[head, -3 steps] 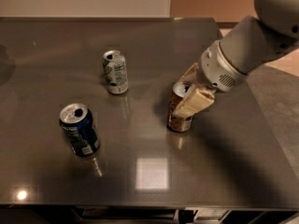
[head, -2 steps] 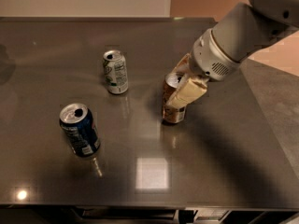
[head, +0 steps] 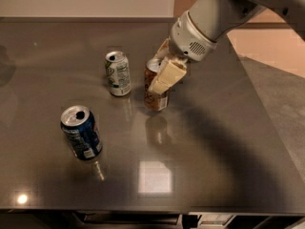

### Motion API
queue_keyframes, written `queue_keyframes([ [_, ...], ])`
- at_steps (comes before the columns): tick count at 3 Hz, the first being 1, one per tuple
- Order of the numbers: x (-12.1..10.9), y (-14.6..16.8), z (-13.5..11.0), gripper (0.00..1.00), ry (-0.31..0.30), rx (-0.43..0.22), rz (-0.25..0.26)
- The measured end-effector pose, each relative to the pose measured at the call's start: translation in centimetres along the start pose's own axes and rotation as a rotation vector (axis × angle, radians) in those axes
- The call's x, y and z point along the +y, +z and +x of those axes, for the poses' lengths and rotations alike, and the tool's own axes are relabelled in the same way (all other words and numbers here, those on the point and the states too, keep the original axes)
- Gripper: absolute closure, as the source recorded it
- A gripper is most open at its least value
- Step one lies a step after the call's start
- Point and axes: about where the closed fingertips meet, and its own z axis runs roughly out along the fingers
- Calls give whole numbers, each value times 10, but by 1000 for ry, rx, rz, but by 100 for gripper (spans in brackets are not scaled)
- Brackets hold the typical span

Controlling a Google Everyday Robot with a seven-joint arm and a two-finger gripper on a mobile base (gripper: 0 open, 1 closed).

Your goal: Move orange can near 7up can

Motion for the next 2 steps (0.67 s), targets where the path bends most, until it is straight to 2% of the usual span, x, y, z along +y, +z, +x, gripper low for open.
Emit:
queue_keyframes([
  [1,-22,17,-13,100,4,-12,-19],
  [2,-38,37,-17,82,13,-6,-27],
])
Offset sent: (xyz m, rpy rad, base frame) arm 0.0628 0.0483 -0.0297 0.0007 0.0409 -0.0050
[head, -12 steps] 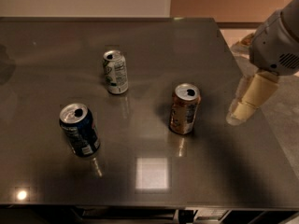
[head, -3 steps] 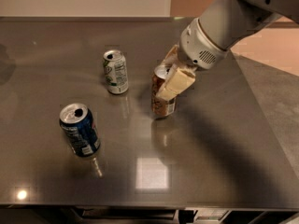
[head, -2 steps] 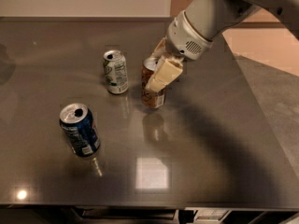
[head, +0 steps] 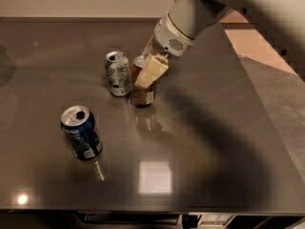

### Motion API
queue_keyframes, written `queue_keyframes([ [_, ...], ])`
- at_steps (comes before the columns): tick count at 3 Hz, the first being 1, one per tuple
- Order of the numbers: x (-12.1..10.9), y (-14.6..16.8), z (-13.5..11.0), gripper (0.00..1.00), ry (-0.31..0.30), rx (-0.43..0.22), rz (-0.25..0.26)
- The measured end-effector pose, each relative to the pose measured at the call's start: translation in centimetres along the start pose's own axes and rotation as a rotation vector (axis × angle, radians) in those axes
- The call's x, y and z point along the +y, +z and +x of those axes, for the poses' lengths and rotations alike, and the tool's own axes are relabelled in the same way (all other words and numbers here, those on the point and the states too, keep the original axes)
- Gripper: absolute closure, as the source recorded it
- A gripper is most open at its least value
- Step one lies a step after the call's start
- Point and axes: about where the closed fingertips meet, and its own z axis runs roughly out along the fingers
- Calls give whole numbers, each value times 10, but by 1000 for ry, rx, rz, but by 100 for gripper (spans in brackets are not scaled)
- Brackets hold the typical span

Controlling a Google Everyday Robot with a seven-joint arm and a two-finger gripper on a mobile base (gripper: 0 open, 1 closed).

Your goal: Move orange can near 7up can

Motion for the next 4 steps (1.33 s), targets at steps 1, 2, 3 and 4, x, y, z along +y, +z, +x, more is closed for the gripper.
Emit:
queue_keyframes([
  [1,-8,15,0,59,0,15,-4],
  [2,-7,17,-1,35,-2,15,-7],
  [3,-7,19,-1,12,-3,15,-10],
  [4,-6,20,-2,0,-5,15,-12],
])
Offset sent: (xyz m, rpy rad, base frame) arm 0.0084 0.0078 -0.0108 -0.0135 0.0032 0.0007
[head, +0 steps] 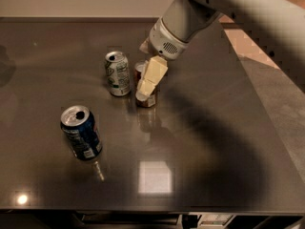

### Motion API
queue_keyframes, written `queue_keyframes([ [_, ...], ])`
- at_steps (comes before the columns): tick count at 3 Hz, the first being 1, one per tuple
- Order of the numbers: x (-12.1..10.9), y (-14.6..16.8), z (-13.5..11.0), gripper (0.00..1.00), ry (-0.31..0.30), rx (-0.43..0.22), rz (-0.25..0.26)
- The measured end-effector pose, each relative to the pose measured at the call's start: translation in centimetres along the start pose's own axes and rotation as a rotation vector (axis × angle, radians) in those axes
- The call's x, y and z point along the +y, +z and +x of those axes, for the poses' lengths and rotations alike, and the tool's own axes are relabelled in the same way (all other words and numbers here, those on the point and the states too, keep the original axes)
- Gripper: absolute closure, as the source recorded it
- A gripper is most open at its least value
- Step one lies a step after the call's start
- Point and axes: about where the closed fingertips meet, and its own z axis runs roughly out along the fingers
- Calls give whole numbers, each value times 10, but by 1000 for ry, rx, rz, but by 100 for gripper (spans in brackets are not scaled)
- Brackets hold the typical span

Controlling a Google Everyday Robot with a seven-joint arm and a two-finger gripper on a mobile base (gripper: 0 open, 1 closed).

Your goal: Move orange can near 7up can

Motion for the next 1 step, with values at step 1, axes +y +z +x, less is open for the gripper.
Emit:
queue_keyframes([
  [1,0,0,0,0,0,0,0],
])
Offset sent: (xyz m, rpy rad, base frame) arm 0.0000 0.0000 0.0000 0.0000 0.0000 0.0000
